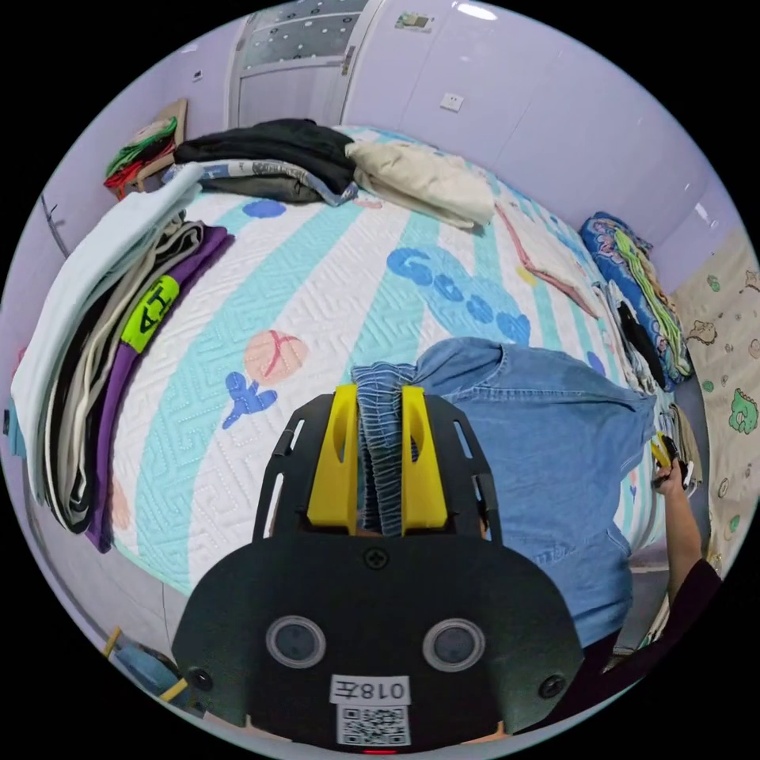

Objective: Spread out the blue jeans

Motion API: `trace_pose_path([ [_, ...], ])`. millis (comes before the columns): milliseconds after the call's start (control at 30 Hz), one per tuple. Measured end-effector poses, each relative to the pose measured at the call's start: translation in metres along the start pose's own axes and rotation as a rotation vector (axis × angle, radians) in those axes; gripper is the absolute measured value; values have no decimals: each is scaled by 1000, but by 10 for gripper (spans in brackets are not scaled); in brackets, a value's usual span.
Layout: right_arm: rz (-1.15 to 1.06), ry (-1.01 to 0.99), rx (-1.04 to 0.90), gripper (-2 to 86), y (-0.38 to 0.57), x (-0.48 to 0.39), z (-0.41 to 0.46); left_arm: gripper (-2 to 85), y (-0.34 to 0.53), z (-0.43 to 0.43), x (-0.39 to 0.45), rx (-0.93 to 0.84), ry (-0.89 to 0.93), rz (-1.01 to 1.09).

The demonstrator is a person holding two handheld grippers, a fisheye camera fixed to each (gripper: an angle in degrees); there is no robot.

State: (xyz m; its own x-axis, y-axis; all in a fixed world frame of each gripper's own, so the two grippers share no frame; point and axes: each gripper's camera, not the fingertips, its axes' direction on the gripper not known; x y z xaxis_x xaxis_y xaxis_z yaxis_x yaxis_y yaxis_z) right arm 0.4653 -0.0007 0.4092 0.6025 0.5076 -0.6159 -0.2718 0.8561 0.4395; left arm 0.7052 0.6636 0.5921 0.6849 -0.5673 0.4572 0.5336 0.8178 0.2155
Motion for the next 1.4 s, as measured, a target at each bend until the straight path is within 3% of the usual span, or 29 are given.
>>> trace_pose_path([
  [200, -42, 88, -17, 122, -9, -37, 8, 87, -18, -34, -12, -8, 18, -14],
  [533, 92, -69, 144, 111, 22, -53, 0, 87, -43, -92, -32, 1, 32, -45],
  [633, 34, 90, 129, 63, 24, -75, 10, 87, -51, -108, -39, 5, 41, -54],
  [700, -20, 85, 87, 35, 24, -87, 13, 88, -56, -118, -42, 8, 46, -54],
  [900, -241, 114, 213, 20, 24, -134, -34, 87, -86, -152, -54, -30, 83, -38],
  [1000, -289, 220, 162, 27, 14, -128, -36, 88, -105, -163, -59, -75, 111, -22],
  [1100, -208, 296, -52, 52, 9, -99, -7, 90, -125, -173, -67, -126, 154, -33],
  [1267, -87, 252, 129, 81, 49, -82, -28, 110, -155, -196, -79, -195, 269, -43],
  [1400, -151, 218, 189, 85, 73, -94, -38, 130, -152, -263, -69, -61, 256, -4],
])
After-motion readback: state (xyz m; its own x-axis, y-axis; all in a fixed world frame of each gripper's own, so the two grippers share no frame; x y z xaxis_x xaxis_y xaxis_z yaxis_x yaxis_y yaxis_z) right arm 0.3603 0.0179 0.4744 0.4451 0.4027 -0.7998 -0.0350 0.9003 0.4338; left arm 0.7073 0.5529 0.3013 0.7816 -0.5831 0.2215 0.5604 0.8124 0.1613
